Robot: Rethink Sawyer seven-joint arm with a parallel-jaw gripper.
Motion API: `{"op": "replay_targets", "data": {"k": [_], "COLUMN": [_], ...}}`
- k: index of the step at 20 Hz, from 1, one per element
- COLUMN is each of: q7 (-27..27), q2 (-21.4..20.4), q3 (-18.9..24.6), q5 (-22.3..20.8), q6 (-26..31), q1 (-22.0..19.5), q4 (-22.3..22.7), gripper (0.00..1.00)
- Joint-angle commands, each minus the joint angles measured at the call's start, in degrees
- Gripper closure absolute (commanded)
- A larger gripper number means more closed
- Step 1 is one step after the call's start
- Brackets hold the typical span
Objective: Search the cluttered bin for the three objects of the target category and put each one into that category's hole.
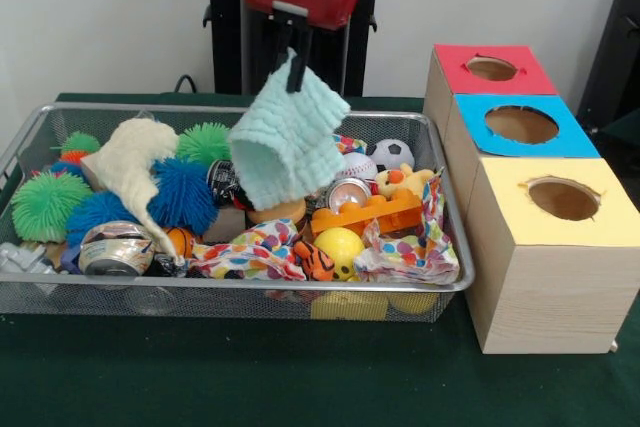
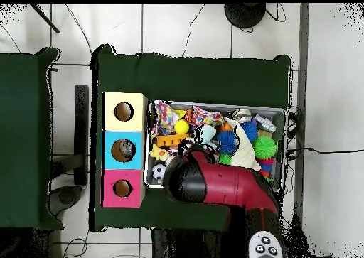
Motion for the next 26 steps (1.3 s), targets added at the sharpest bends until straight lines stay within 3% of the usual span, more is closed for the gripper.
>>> {"op": "replay_targets", "data": {"k": [1, 9, 14, 22, 26], "q7": [-4.5, -11.1, -14.0, -11.5, -8.9], "q2": [-1.6, -7.6, -8.8, -7.4, -6.5], "q3": [4.6, 10.9, 15.0, 19.1, 19.9], "q5": [-5.4, -8.1, -10.0, -13.3, -14.2], "q6": [-0.2, 2.9, 4.2, 2.9, 3.2], "q1": [-7.0, -17.3, -23.0, -26.6, -26.0], "q4": [3.8, 7.6, 7.9, 8.7, 7.8], "gripper": [1.00, 1.00, 1.00, 1.00, 1.00]}}
